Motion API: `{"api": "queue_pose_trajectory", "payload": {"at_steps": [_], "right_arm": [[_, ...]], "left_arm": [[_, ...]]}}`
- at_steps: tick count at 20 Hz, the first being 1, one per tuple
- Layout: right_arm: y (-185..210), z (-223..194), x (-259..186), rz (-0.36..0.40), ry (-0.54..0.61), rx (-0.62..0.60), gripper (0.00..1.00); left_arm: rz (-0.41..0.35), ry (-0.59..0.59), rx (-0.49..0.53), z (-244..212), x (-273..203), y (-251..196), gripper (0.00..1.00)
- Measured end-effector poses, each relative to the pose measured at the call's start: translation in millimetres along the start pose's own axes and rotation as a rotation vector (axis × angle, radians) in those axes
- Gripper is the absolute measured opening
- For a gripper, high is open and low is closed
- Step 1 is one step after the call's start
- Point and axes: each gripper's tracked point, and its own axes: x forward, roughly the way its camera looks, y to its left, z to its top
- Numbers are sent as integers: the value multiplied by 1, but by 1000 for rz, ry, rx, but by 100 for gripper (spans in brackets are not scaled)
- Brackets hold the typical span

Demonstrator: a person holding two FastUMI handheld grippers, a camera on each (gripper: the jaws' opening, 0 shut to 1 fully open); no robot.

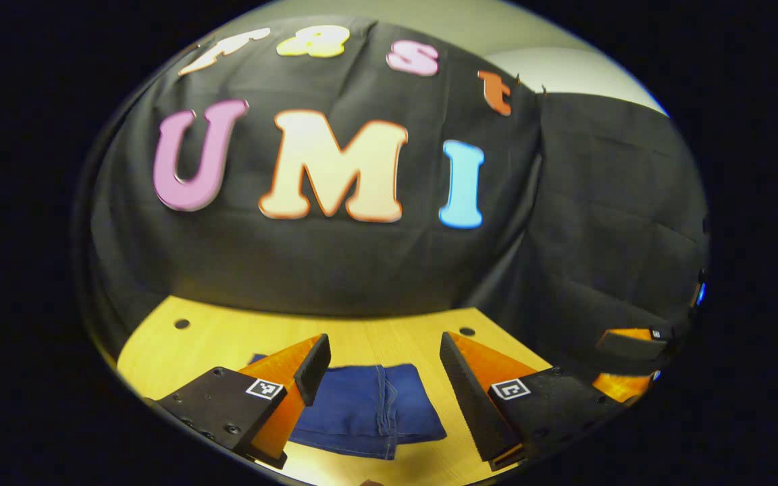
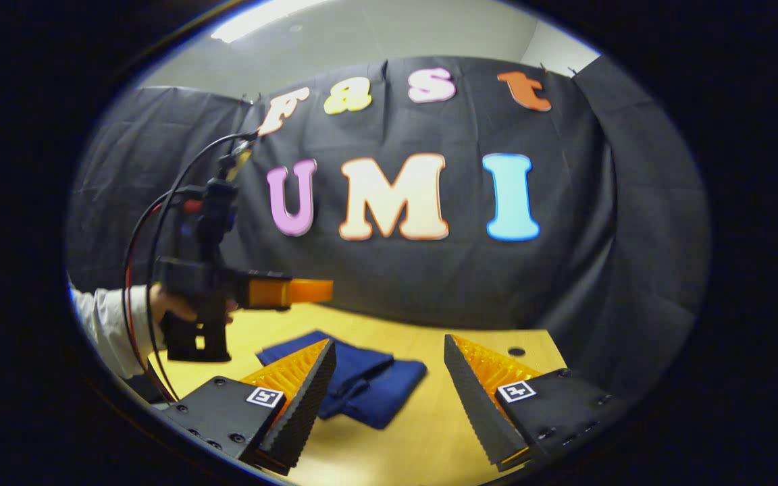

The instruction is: Grasp the waist and the cuffs of the jeans and fold them to make the two legs overlap; first hold the waist and fold one-third of the jeans toward the cuffs, then hold the cuffs and fold the remaining one-third in the same direction to finish folding.

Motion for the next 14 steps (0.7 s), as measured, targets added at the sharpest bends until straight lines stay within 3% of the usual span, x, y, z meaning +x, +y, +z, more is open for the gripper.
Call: {"api": "queue_pose_trajectory", "payload": {"at_steps": [5, 9, 14], "right_arm": [[48, 77, -1, -4, -174, 113, 98], [78, 115, -22, -19, -260, 78, 97], [112, 112, -49, -37, -277, 34, 96]], "left_arm": [[127, -91, 79, 40, -81, 45, 95], [121, -128, 94, 52, -120, 56, 95], [129, -135, 84, 52, -151, 76, 95]]}}
